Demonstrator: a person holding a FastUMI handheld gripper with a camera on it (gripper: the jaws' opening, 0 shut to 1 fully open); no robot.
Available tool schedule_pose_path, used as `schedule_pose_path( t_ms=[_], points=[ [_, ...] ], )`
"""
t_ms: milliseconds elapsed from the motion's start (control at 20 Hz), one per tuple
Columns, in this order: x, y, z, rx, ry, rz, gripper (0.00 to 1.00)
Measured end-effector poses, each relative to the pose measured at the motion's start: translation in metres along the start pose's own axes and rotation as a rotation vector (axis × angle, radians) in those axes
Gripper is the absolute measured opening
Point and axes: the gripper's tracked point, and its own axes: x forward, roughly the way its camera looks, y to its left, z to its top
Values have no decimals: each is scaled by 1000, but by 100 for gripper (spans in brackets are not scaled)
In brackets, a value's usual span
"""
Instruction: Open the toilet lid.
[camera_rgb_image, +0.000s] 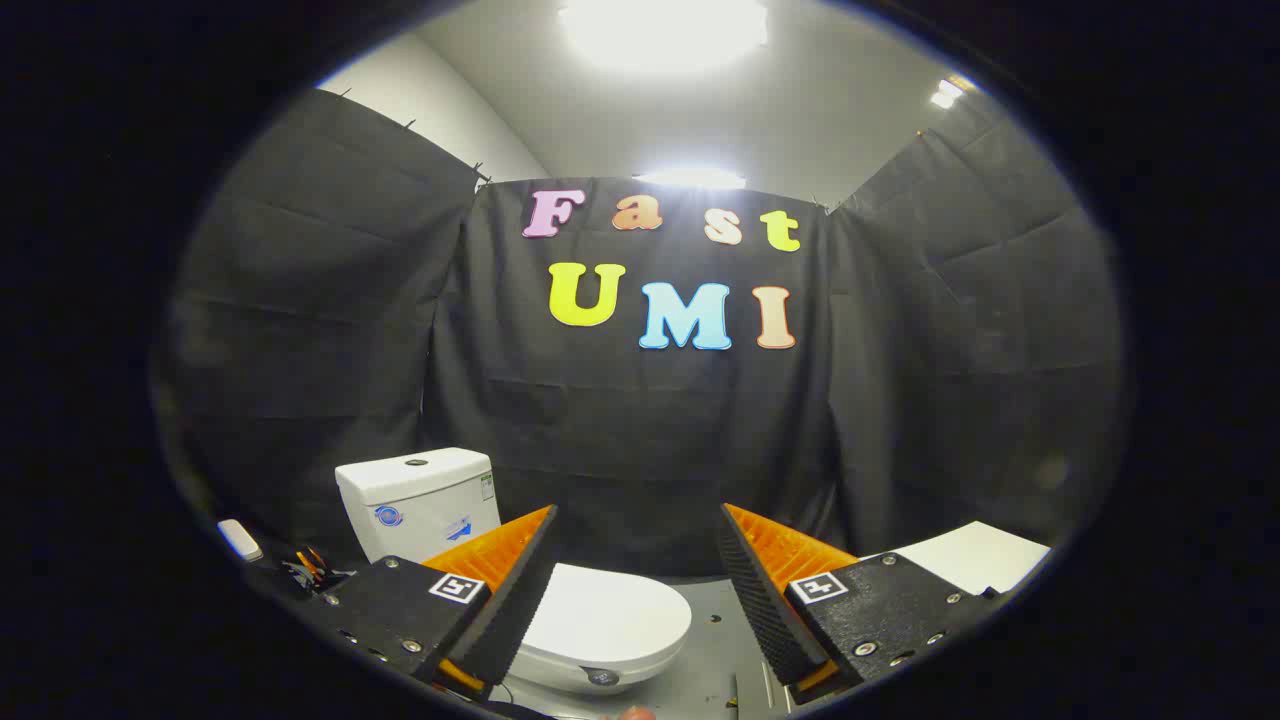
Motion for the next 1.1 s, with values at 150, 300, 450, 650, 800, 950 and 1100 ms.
schedule_pose_path(
  t_ms=[150,300,450,650,800,950,1100],
  points=[
    [2,-11,-7,-20,11,-24,95],
    [0,-23,-8,-16,16,-54,95],
    [0,-23,-9,43,9,-36,95],
    [1,-27,-12,78,11,-29,95],
    [2,-29,-16,102,20,-28,95],
    [2,-30,-20,111,24,-28,95],
    [4,-29,-23,147,28,-30,95]
  ],
)
